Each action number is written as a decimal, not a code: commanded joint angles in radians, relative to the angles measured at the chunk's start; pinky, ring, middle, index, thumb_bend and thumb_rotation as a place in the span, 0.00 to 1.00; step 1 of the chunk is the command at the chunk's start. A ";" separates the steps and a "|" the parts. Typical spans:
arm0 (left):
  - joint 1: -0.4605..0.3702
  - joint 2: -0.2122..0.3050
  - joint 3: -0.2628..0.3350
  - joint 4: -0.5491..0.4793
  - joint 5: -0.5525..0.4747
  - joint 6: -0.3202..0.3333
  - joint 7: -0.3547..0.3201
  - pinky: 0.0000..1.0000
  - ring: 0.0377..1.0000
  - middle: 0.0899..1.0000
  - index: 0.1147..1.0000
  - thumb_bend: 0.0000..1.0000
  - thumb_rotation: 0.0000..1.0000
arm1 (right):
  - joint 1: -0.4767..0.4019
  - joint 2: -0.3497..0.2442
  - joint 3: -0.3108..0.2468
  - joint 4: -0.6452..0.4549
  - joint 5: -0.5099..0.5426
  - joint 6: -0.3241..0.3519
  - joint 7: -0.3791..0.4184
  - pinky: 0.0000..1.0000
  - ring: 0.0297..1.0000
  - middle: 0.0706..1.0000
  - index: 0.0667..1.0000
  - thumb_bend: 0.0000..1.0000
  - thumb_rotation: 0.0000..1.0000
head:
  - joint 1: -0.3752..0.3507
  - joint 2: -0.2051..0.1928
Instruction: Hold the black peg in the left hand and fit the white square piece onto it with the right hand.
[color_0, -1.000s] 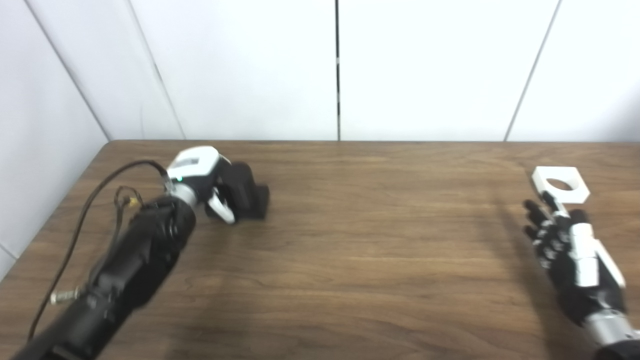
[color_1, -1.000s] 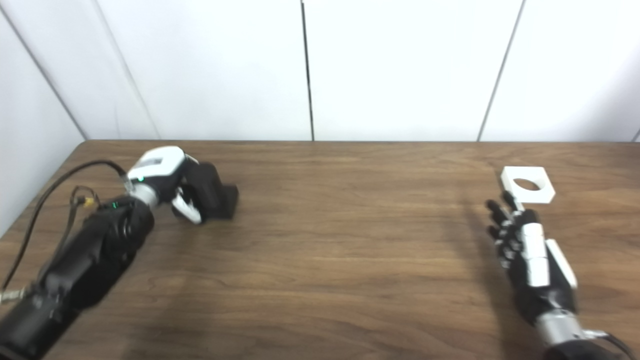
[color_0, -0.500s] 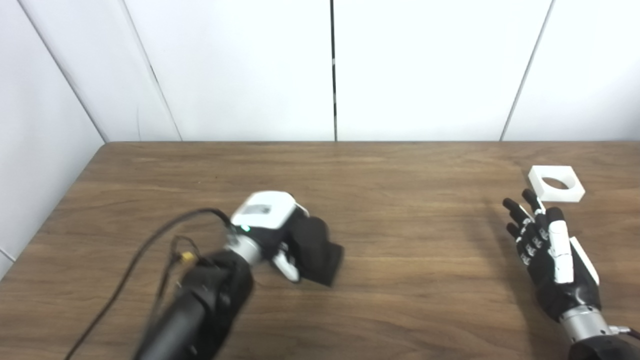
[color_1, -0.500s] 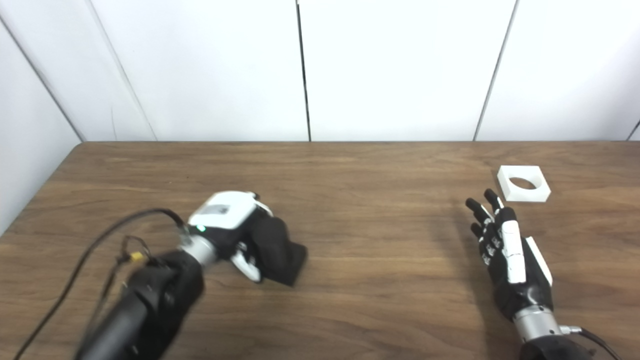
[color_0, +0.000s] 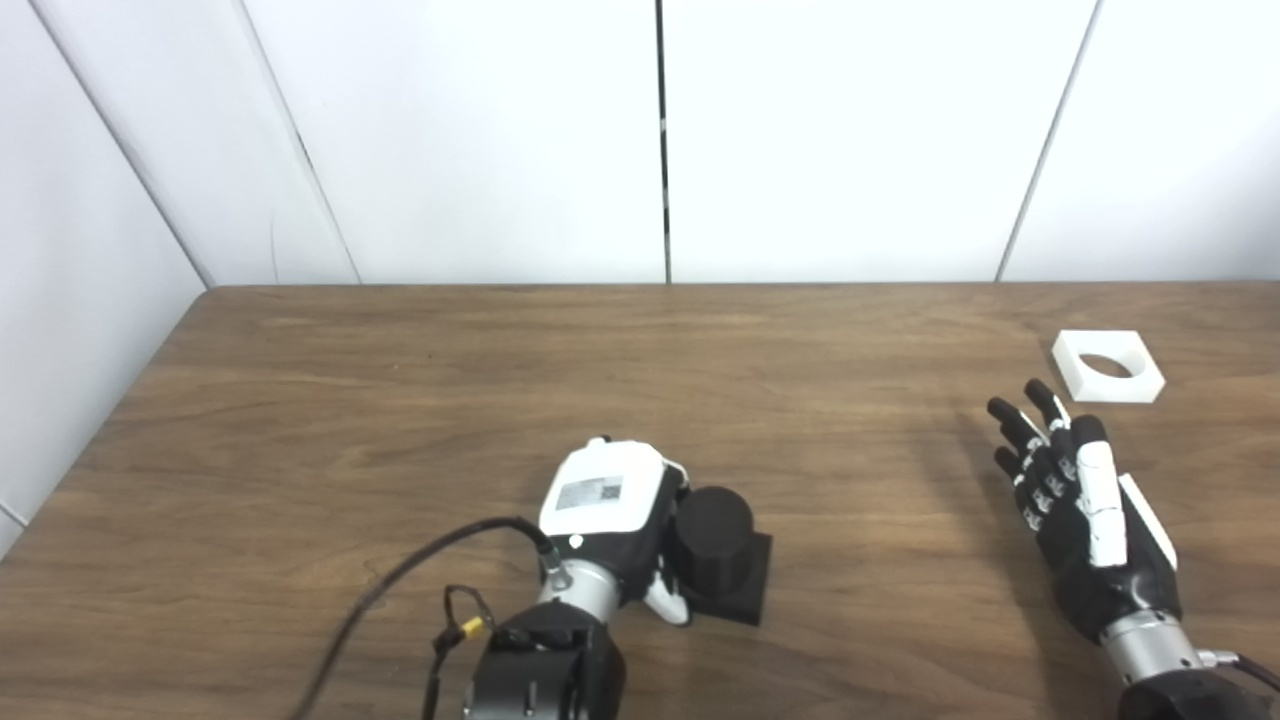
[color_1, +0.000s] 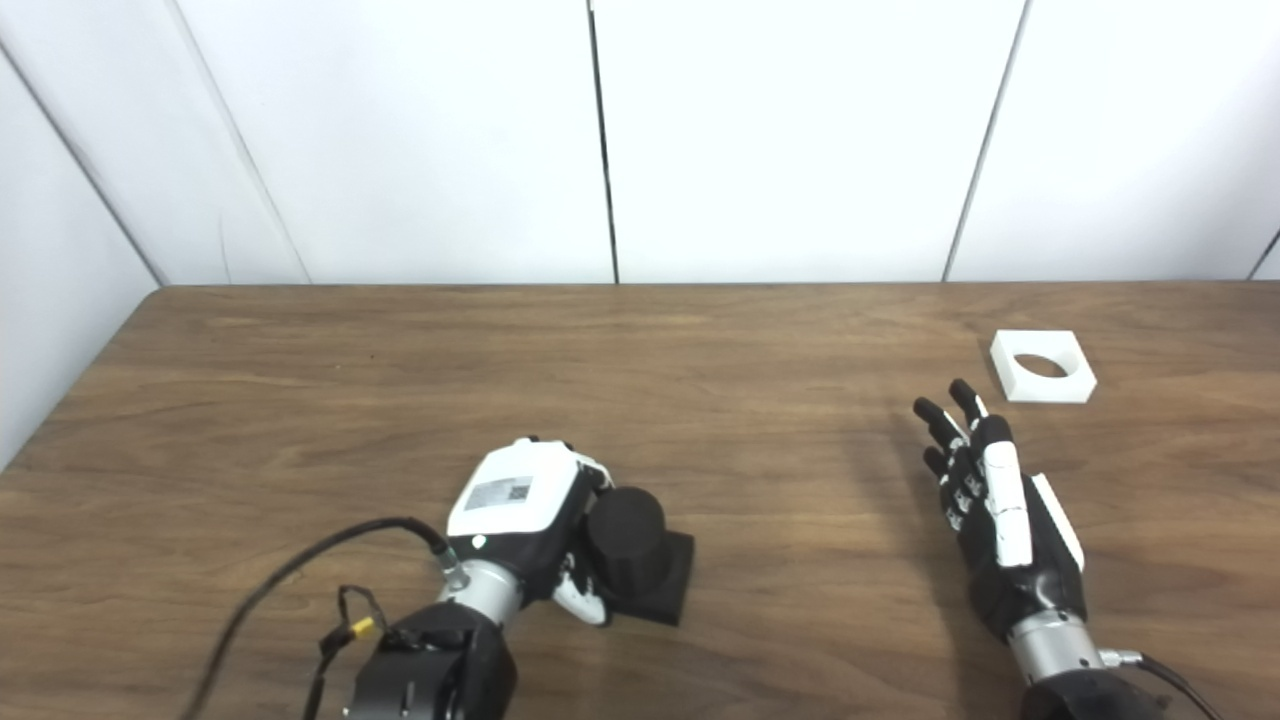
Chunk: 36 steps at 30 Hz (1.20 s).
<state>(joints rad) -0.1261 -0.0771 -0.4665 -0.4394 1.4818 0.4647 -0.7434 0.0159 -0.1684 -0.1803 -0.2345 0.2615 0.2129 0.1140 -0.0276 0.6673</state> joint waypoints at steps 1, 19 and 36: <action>0.040 -0.029 -0.041 0.036 -0.008 -0.031 -0.076 1.00 0.94 0.82 0.42 0.52 0.06 | -0.027 0.010 -0.001 -0.038 0.012 -0.037 -0.004 1.00 1.00 0.92 1.00 0.51 1.00 | -0.009 0.004; 0.083 -0.107 -0.014 0.073 0.107 -0.036 -0.086 1.00 0.92 0.82 0.43 0.52 0.06 | -0.007 0.022 -0.003 -0.072 0.001 -0.018 -0.021 1.00 1.00 0.90 1.00 0.50 1.00 | -0.047 0.030; 0.108 -0.171 0.023 0.086 0.137 0.000 -0.076 1.00 0.93 0.82 0.42 0.52 0.06 | 0.007 0.014 0.000 -0.118 0.018 0.033 -0.034 1.00 1.00 0.91 1.00 0.51 1.00 | -0.068 0.048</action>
<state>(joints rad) -0.0781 -0.1606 -0.4400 -0.4259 1.6013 0.4562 -0.7732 0.0394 -0.1503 -0.1770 -0.3059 0.2682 0.2601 0.0790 -0.0951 0.7148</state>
